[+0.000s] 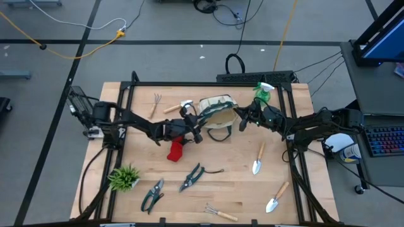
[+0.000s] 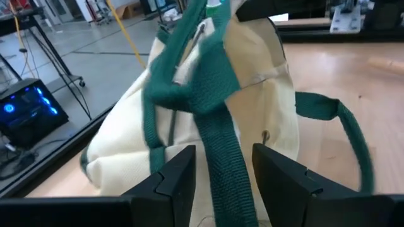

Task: Pick & Place Garden tools in Gardening bag
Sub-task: Prepare the gardening bag

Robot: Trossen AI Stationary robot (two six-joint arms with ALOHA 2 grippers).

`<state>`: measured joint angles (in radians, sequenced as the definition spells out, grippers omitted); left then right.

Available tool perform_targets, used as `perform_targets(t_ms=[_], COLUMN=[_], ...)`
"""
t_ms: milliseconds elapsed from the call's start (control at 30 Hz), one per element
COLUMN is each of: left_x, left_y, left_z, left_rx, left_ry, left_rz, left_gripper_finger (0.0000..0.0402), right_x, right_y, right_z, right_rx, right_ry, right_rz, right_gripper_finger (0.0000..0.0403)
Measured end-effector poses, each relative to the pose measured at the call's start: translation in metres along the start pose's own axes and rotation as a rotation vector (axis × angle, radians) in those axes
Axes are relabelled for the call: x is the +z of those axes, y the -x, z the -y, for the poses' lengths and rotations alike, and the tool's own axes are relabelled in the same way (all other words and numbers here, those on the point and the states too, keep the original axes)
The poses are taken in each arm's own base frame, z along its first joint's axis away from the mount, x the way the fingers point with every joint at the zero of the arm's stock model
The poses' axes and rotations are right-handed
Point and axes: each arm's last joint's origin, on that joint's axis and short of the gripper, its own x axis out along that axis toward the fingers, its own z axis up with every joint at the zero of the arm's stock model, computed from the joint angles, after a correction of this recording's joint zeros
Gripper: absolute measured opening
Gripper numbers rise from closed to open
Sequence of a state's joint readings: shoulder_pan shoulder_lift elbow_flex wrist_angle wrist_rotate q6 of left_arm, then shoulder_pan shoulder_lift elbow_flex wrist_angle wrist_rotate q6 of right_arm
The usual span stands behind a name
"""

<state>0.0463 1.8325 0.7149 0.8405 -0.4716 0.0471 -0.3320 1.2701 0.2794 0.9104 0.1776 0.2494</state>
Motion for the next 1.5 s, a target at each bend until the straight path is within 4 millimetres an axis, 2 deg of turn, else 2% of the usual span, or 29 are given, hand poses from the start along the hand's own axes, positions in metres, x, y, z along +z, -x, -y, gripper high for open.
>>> perform_targets(t_ms=[200, 500, 600, 867, 1033, 1233, 1333, 1500], left_x=[0.004, -0.002, -0.002, 0.001, 0.018, 0.049, 0.062, 0.066], left_y=[-0.003, -0.005, -0.005, -0.004, 0.005, 0.028, 0.039, 0.045], left_z=[0.005, -0.005, -0.005, -0.006, -0.010, -0.021, -0.030, -0.046], left_rx=[0.021, 0.125, 0.140, 0.146, 0.087, -0.093, -0.187, -0.272], left_ry=[-0.058, -0.113, -0.113, -0.191, -0.166, -0.074, -0.013, 0.072], left_rz=[0.001, -0.071, -0.071, -0.071, -0.042, -0.029, -0.022, -0.069], left_gripper_finger=[0.0161, 0.0155, 0.0129, 0.0012, 0.0018, 0.0005, 0.0014, 0.0013], right_x=[-0.002, -0.002, -0.003, -0.003, -0.004, 0.003, 0.007, 0.014], right_y=[0.000, 0.000, 0.000, 0.000, 0.001, 0.005, 0.008, 0.014], right_z=[0.000, -0.001, -0.001, -0.003, -0.006, -0.012, -0.014, -0.018], right_rx=[-0.004, 0.049, 0.045, 0.123, 0.235, 0.385, 0.452, 0.563], right_ry=[0.003, -0.013, -0.019, -0.055, -0.102, -0.209, -0.288, -0.435], right_rz=[-0.017, -0.033, -0.038, -0.060, -0.095, -0.106, -0.119, -0.169], right_gripper_finger=[0.0000, 0.0000, 0.0000, 0.0000, 0.0000, 0.0002, 0.0008, 0.0013])
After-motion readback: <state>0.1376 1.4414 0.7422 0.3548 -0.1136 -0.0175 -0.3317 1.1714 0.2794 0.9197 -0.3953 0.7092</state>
